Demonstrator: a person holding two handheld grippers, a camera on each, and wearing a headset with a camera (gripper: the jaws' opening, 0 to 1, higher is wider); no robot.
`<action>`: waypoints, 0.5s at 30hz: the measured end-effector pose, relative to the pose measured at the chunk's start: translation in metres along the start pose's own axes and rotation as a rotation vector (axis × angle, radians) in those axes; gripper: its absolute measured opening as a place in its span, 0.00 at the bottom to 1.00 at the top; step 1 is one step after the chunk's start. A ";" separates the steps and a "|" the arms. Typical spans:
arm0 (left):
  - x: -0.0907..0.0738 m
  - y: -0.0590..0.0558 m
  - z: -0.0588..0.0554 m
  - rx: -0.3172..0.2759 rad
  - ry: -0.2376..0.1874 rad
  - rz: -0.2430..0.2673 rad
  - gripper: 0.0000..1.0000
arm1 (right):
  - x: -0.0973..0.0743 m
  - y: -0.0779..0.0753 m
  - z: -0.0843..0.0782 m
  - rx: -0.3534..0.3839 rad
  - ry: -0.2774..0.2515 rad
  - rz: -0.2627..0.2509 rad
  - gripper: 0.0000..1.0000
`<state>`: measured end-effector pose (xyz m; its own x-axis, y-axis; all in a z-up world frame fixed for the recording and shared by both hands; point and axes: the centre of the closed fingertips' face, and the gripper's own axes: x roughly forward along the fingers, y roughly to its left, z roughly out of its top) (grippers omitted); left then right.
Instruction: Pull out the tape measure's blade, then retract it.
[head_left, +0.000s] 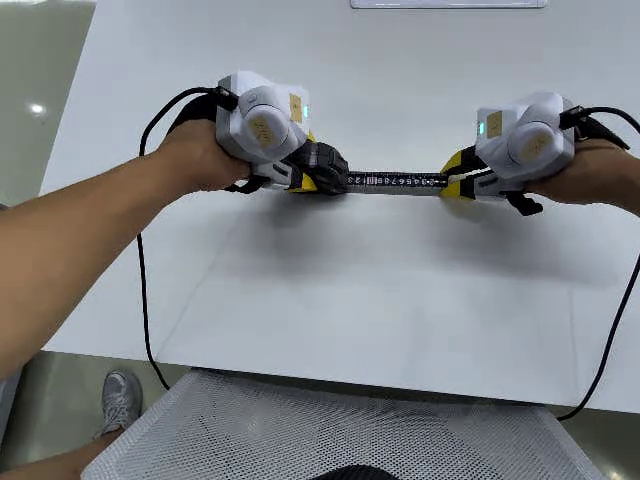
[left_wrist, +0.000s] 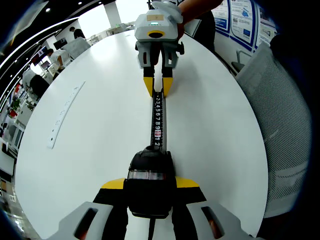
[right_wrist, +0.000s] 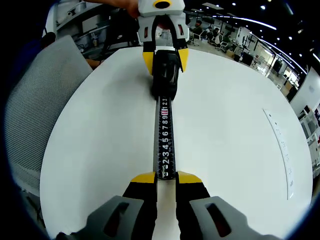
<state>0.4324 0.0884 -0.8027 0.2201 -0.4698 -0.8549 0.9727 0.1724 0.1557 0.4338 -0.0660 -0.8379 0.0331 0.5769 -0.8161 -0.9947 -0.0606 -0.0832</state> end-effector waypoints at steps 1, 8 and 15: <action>0.000 0.000 0.000 -0.001 0.000 0.000 0.30 | -0.001 0.001 -0.001 0.001 0.001 0.000 0.08; -0.001 -0.002 0.001 0.001 0.001 0.000 0.30 | -0.007 0.001 -0.009 0.009 0.010 -0.002 0.08; -0.003 -0.003 0.002 0.002 0.002 -0.002 0.30 | -0.014 0.000 -0.019 0.021 0.019 -0.003 0.08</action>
<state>0.4294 0.0877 -0.7998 0.2181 -0.4683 -0.8562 0.9732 0.1694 0.1553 0.4348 -0.0894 -0.8370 0.0374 0.5615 -0.8266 -0.9964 -0.0421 -0.0737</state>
